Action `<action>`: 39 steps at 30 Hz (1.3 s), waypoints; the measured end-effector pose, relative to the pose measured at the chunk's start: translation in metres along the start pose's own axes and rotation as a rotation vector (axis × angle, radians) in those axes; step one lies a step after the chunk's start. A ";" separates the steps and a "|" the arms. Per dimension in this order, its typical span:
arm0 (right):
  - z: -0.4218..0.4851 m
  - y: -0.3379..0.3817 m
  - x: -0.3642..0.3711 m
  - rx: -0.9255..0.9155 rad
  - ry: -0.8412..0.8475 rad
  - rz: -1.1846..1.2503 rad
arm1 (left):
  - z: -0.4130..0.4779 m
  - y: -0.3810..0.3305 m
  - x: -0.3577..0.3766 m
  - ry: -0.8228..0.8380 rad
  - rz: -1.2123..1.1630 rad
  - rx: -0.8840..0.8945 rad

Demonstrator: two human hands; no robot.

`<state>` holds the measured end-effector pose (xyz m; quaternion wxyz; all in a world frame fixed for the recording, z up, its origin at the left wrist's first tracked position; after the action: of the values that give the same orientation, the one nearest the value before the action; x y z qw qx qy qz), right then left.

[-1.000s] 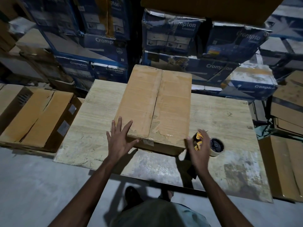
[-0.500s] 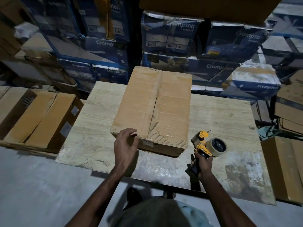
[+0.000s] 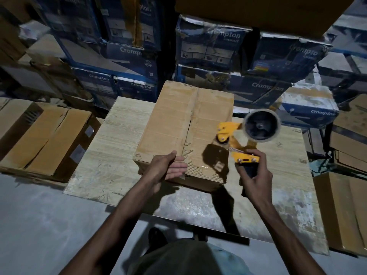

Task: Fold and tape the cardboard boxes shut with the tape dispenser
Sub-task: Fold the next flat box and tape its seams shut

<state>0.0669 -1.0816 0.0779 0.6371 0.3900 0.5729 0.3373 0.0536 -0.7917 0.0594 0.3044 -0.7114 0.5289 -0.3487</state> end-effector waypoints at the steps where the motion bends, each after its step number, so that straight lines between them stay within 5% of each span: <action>1: -0.004 0.007 0.005 -0.075 0.038 -0.088 | -0.002 -0.005 0.004 0.044 -0.052 -0.033; 6: -0.033 0.020 0.032 -0.359 0.132 -0.448 | -0.009 -0.009 0.007 0.031 -0.183 -0.119; 22: -0.049 0.019 0.061 -0.510 0.256 -0.404 | -0.035 0.059 -0.026 -0.099 -0.672 -0.413; 30: -0.048 0.030 0.069 -0.601 0.302 -0.405 | -0.036 0.059 -0.043 -0.133 -0.635 -0.428; 39: -0.044 0.040 0.086 -0.648 0.402 -0.426 | -0.020 0.042 -0.067 -0.385 -0.214 -0.085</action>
<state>0.0341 -0.9830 0.0716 0.6576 -0.0304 0.6178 0.4301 0.0018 -0.7392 0.0254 0.3308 -0.8290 0.3967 -0.2141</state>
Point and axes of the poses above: each hand's wrist, its own z-axis towards the middle knuckle, its own x-axis out of the palm, y = z × x, the point moved 3 cm from there along z, towards the middle knuckle, and after that the axes turned 5 degrees about x, right-handed, at the moved point
